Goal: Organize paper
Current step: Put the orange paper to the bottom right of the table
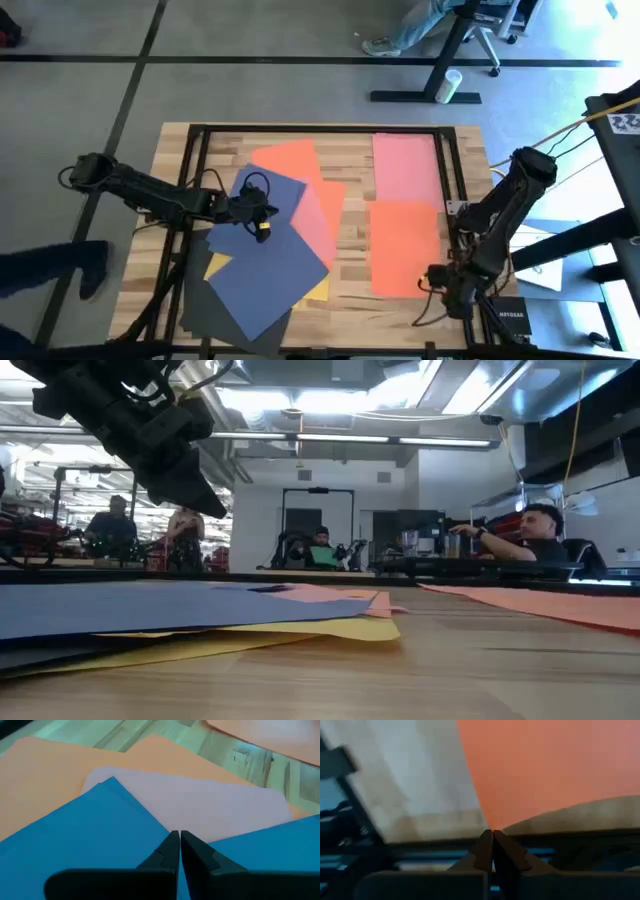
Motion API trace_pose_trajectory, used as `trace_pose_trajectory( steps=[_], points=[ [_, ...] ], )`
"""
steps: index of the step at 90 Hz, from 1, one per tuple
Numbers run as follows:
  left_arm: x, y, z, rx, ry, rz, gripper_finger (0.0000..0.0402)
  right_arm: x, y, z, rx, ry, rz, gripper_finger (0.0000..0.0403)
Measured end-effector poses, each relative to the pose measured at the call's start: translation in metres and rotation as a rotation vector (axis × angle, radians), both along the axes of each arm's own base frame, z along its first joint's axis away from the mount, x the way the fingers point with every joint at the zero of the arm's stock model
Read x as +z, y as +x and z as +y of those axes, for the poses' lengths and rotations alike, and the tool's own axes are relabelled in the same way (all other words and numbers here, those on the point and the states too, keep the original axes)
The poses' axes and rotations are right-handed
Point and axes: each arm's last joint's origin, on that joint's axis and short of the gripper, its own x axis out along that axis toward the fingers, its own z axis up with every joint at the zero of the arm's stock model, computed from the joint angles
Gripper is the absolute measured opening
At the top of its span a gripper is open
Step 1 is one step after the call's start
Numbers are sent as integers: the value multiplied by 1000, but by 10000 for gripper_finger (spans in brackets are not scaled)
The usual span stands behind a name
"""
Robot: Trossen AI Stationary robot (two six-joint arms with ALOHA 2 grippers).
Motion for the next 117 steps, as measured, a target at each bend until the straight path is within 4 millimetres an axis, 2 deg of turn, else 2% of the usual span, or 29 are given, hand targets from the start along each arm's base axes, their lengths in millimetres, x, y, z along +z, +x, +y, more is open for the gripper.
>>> trace_pose_trajectory(
  steps=[28, 64, 81, 100, 117],
  points=[
    [0, 0, 0, 0, 2, 0, 1, 2, -24, 15, 46, 21, -30, 0],
    [0, 0, 0, 0, 2, 0, 1, 3, -24, 21, 118, 91, -52, 0],
    [0, 0, 0, 2, 0, -1, 1, 7, -7, 28, 31, 216, -88, 0],
    [0, 0, 0, 2, 0, -1, 1, 8, 16, 20, -67, 206, -172, 0],
    [0, 0, 0, 2, 0, -1, 1, 6, 17, 19, -17, 210, -140, 0]
  ],
)
